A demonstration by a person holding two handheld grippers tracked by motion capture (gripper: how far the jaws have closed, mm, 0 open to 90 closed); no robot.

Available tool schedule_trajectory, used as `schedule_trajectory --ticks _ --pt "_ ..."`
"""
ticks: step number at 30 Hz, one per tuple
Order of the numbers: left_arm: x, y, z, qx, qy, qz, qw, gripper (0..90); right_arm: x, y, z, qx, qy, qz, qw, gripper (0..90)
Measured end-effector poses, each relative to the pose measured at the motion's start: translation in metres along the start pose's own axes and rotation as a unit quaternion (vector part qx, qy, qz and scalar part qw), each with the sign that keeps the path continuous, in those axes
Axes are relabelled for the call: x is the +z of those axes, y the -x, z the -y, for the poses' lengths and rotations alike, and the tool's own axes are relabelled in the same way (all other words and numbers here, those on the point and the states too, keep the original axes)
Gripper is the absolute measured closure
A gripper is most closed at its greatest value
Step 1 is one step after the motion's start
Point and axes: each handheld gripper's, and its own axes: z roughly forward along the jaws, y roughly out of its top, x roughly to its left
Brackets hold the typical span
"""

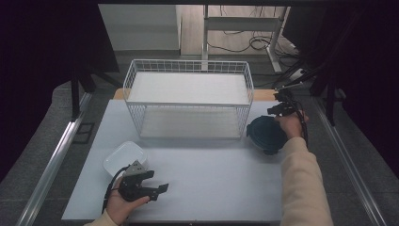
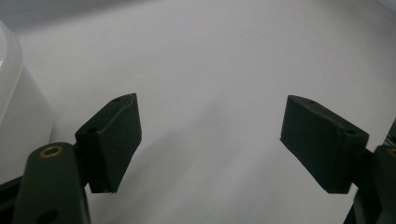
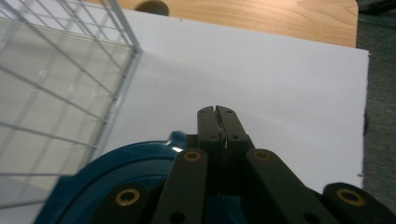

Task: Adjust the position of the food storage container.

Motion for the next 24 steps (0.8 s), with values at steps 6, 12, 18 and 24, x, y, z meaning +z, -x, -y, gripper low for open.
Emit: schedule_trajectory --ticks 6,12,18,24 --pt "0.001 0.000 0.000 0.000 -0.002 0.000 1.0000 20.2 0.016 0.001 -0.007 -0.006 -0.019 -0.001 0.9998 89.1" --pt "0.002 -0.002 0.001 -0.007 -0.004 0.005 1.0000 20.2 0.027 0.001 -0.007 0.001 -0.043 -0.008 0.9990 89.7" --pt "0.000 -0.004 0.001 -0.009 -0.003 0.001 1.0000 20.7 0.026 0.002 -0.005 0.007 -0.065 -0.021 0.9976 90.0" --pt "-0.001 -0.004 0.001 -0.008 -0.001 0.002 1.0000 20.5 0.023 -0.003 0.002 0.000 -0.081 -0.006 0.9967 89.9"
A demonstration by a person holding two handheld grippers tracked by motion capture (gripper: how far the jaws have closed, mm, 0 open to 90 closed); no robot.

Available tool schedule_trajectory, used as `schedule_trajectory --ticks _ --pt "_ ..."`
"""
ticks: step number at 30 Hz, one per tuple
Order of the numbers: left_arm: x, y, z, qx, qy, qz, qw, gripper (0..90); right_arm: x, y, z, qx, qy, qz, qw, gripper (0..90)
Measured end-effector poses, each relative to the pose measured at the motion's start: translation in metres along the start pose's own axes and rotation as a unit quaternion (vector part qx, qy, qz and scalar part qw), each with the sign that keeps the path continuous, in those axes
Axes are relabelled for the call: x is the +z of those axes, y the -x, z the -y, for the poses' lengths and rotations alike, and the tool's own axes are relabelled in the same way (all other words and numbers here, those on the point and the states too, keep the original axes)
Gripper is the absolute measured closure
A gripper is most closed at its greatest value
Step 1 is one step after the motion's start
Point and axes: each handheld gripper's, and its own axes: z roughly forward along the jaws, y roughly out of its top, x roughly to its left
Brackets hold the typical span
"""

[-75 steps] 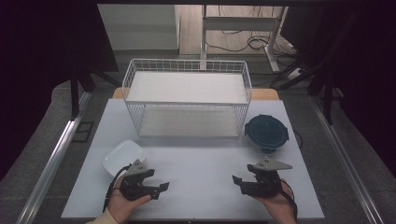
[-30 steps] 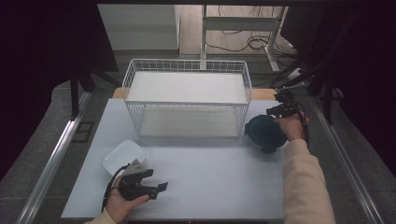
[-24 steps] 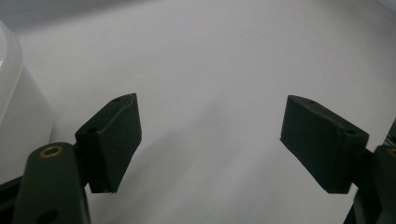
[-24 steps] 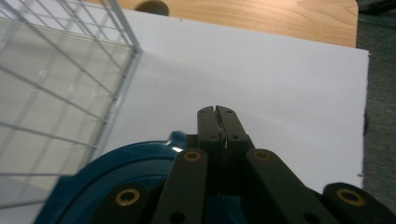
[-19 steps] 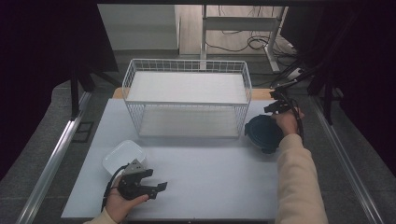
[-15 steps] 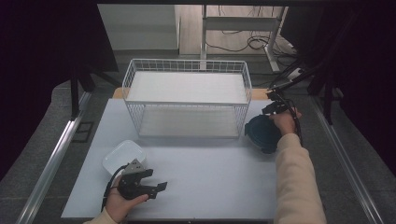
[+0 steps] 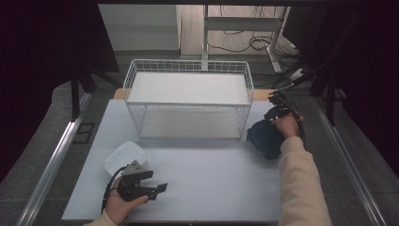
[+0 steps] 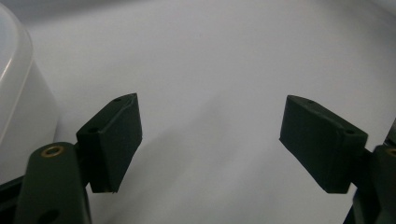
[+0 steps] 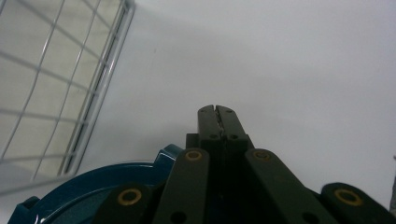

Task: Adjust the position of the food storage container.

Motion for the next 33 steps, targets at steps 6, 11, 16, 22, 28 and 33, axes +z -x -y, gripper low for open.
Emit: schedule_trajectory --ticks 6,11,16,22,28,33 --pt "-0.001 0.003 -0.001 0.003 0.004 -0.002 1.0000 20.5 -0.009 -0.004 0.018 -0.005 -0.001 -0.007 1.0000 90.0" --pt "-0.001 0.005 -0.001 0.006 0.004 -0.001 1.0000 20.5 -0.018 -0.006 0.036 -0.011 -0.002 -0.008 0.9999 90.0" --pt "-0.001 0.006 -0.002 0.009 0.005 0.002 0.9999 20.5 -0.026 -0.012 0.054 -0.012 -0.001 -0.015 0.9998 90.0" --pt "0.001 0.007 -0.002 0.011 0.003 0.006 0.9999 20.5 -0.032 -0.019 0.068 -0.018 0.001 -0.022 0.9996 90.0" --pt "0.001 0.008 -0.002 0.011 0.001 0.007 0.9999 20.5 -0.036 -0.030 0.078 -0.033 0.002 -0.035 0.9989 90.0" --pt "0.001 0.009 -0.002 0.012 0.001 0.007 0.9999 20.5 -0.037 -0.039 0.084 -0.046 0.009 -0.046 0.9979 90.0"
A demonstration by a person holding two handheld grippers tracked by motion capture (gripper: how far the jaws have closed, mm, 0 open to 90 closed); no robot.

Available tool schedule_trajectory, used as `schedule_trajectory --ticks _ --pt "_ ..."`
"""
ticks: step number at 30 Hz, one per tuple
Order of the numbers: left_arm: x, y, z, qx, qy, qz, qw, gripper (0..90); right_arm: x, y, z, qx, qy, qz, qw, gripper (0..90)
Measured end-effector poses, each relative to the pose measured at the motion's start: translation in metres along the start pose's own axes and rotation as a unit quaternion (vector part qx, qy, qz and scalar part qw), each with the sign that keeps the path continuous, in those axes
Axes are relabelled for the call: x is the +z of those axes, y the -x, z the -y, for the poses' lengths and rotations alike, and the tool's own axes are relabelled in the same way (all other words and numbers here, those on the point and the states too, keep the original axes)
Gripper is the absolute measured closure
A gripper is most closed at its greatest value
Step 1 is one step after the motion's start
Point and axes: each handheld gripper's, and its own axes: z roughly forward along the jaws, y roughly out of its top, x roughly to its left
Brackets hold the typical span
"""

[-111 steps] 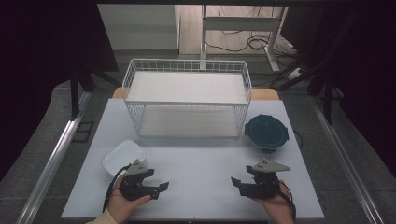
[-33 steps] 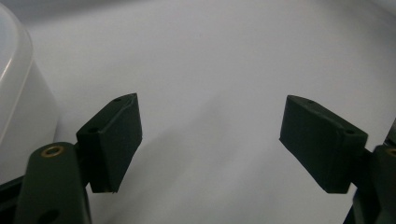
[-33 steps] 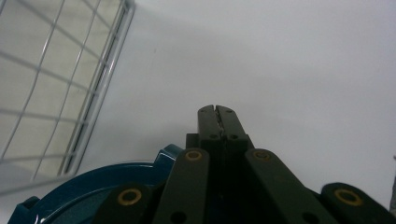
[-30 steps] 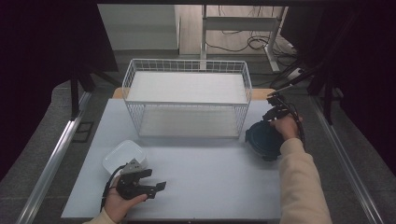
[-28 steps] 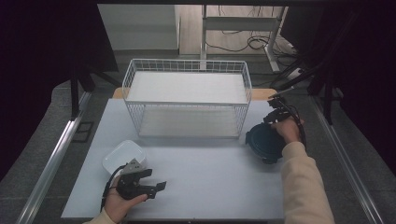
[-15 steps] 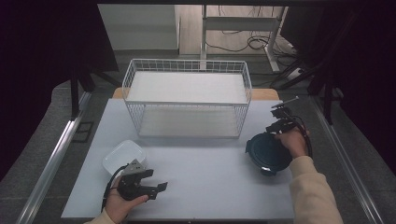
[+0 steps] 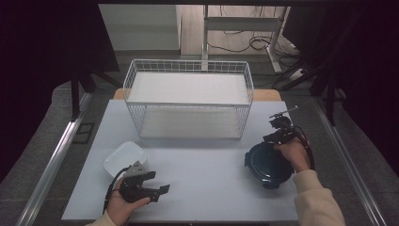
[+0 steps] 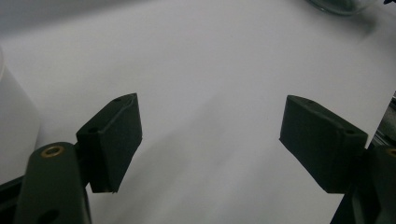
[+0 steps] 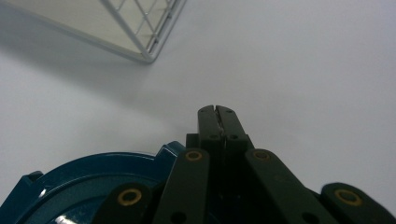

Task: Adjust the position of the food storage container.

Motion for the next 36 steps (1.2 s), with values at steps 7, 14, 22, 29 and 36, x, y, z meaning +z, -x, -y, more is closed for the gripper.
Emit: schedule_trajectory --ticks 7,14,22,29,36 --pt "0.001 0.000 0.000 -0.001 -0.001 -0.001 1.0000 20.5 -0.024 0.003 0.013 -0.001 0.047 0.014 0.9988 89.7" --pt "0.002 0.003 0.000 0.004 -0.001 0.002 1.0000 20.3 -0.054 0.017 0.050 0.016 0.079 0.031 0.9963 89.6" --pt "0.002 0.004 0.000 0.003 -0.001 0.000 1.0000 20.2 -0.054 0.029 0.077 0.018 0.057 0.051 0.9969 89.5" --pt "0.003 0.006 0.001 0.005 -0.004 0.000 1.0000 20.3 -0.045 0.031 0.080 0.015 0.048 0.038 0.9980 89.5" --pt "0.004 0.006 0.001 0.005 -0.005 0.000 1.0000 20.3 -0.045 0.025 0.076 -0.003 0.027 0.057 0.9980 89.8"
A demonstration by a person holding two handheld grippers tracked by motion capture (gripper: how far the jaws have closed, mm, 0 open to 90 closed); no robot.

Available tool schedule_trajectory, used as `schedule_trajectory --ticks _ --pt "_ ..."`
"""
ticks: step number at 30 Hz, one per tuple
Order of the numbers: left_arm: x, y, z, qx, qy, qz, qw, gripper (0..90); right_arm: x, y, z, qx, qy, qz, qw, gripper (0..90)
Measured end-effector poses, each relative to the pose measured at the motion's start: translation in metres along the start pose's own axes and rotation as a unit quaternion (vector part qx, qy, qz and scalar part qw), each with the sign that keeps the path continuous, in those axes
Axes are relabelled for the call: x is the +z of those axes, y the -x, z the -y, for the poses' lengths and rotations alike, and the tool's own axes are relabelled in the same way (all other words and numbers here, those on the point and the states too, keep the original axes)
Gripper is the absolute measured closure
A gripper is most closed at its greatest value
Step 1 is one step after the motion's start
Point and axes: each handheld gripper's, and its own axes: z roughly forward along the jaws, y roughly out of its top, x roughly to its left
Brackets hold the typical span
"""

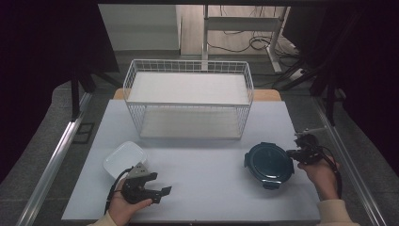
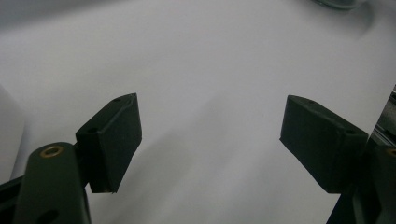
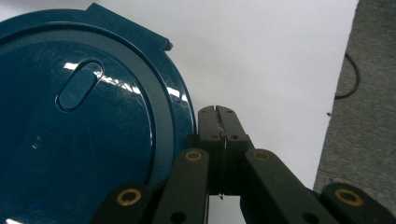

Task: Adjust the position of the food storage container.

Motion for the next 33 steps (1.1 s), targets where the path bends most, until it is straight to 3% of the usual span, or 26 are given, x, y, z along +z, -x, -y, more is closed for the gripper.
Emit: schedule_trajectory --ticks 4,9,16,25,31,33 --pt "0.000 0.000 0.000 0.001 0.000 -0.001 1.0000 20.3 -0.001 -0.005 0.001 -0.005 -0.002 0.012 0.9999 89.8" --pt "0.002 0.000 0.000 0.001 -0.003 0.000 1.0000 20.3 -0.003 -0.010 0.004 0.000 -0.002 -0.002 1.0000 89.9" --pt "0.003 0.001 0.000 0.001 -0.004 0.000 1.0000 20.3 -0.001 -0.026 0.002 -0.015 -0.001 -0.010 0.9998 89.9" --pt "0.002 0.001 0.000 0.001 -0.003 0.000 1.0000 20.3 0.003 -0.061 -0.002 -0.041 0.001 -0.032 0.9987 89.9" --pt "0.002 0.001 -0.001 0.001 -0.003 -0.001 1.0000 20.3 0.007 -0.095 -0.006 -0.070 0.001 -0.050 0.9963 89.9" --pt "0.002 0.001 0.000 0.001 -0.003 -0.001 1.0000 20.2 0.008 -0.099 -0.007 -0.074 0.002 -0.053 0.9959 89.9"
